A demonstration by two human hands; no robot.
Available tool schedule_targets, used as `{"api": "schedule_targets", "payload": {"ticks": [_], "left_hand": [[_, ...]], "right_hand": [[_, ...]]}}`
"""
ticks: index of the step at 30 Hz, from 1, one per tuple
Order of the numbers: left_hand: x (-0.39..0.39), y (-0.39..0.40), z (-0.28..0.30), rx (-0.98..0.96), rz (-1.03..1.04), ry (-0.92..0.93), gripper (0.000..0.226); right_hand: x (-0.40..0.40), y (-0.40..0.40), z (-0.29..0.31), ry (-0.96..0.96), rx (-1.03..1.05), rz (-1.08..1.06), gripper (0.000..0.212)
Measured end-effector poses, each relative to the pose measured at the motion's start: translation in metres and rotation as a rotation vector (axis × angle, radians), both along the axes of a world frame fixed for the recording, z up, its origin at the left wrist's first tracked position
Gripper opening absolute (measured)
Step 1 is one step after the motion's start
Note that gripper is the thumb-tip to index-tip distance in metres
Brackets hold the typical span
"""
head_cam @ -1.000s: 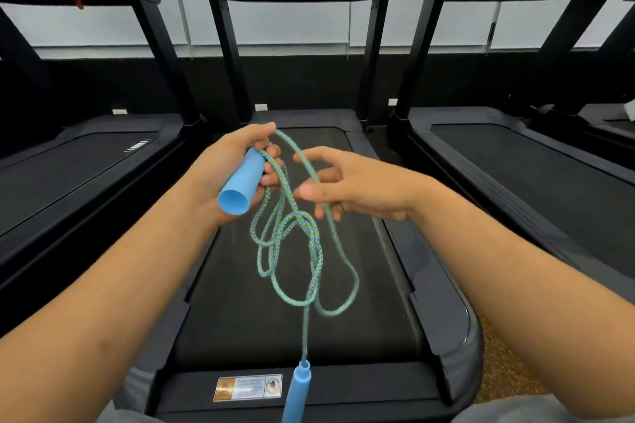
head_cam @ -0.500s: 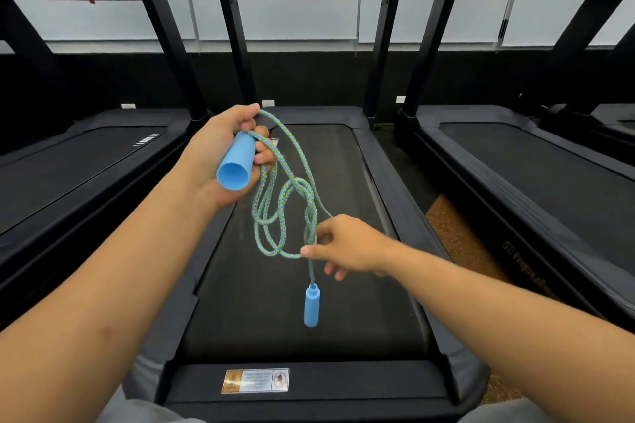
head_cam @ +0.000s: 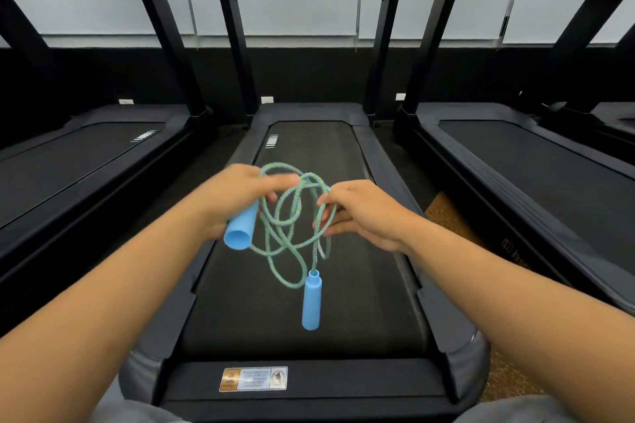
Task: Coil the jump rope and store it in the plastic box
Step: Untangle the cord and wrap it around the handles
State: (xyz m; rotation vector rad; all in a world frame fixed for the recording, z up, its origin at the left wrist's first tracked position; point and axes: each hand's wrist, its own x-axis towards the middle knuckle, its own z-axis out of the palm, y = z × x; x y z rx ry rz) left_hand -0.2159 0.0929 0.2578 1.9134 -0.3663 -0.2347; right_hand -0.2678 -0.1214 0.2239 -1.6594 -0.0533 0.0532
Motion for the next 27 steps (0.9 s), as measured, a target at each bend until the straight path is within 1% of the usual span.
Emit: {"api": "schedule_targets", "payload": {"ticks": [2,4,6,8,10,12,14,18,20,22,25,26,27], "left_hand": [[-0.010,-0.008,-0.012,0.168,-0.117,-0.033,0.061],[-0.017,-0.017,-0.021,0.217,-0.249,-0.003,0.057],[-0.020,-0.023,-0.029,0.193,-0.340,0.037,0.044],[-0.020,-0.027,-0.038,0.164,-0.372,0.038,0.046],[-0.018,-0.027,-0.044,0.097,-0.372,0.044,0.045],[-0.013,-0.026,-0.046,0.026,-0.362,0.062,0.042],[-0.010,-0.025,-0.044,-0.036,-0.349,0.076,0.046],[-0.012,-0.029,-0.044,-0.181,-0.324,0.108,0.042],[-0.018,-0.036,-0.047,-0.202,-0.322,0.087,0.030],[-0.023,-0.044,-0.052,-0.222,-0.291,0.067,0.023],[-0.025,-0.049,-0.053,-0.267,-0.310,0.060,0.004],[-0.025,-0.049,-0.053,-0.278,-0.327,0.078,0.006],[-0.025,-0.049,-0.052,-0.285,-0.331,0.095,0.020]], "right_hand": [[-0.003,0.003,0.004,0.035,0.111,0.009,0.014],[-0.006,0.005,0.008,0.063,0.194,0.034,0.017],[-0.008,0.005,0.011,0.059,0.248,0.068,0.017],[-0.009,0.002,0.013,0.041,0.231,0.084,0.015],[-0.011,-0.002,0.015,0.031,0.170,0.102,0.011],[-0.013,-0.008,0.017,0.016,0.103,0.093,0.018],[-0.017,-0.013,0.024,-0.019,0.031,0.106,0.021],[-0.024,-0.015,0.034,-0.067,0.004,0.208,0.015],[-0.024,-0.013,0.035,-0.071,0.037,0.185,0.017],[-0.023,-0.013,0.034,-0.080,0.050,0.169,0.021],[-0.025,-0.016,0.035,-0.060,0.078,0.202,0.025],[-0.025,-0.018,0.036,-0.057,0.087,0.215,0.027],[-0.026,-0.020,0.037,-0.057,0.085,0.220,0.028]]}}
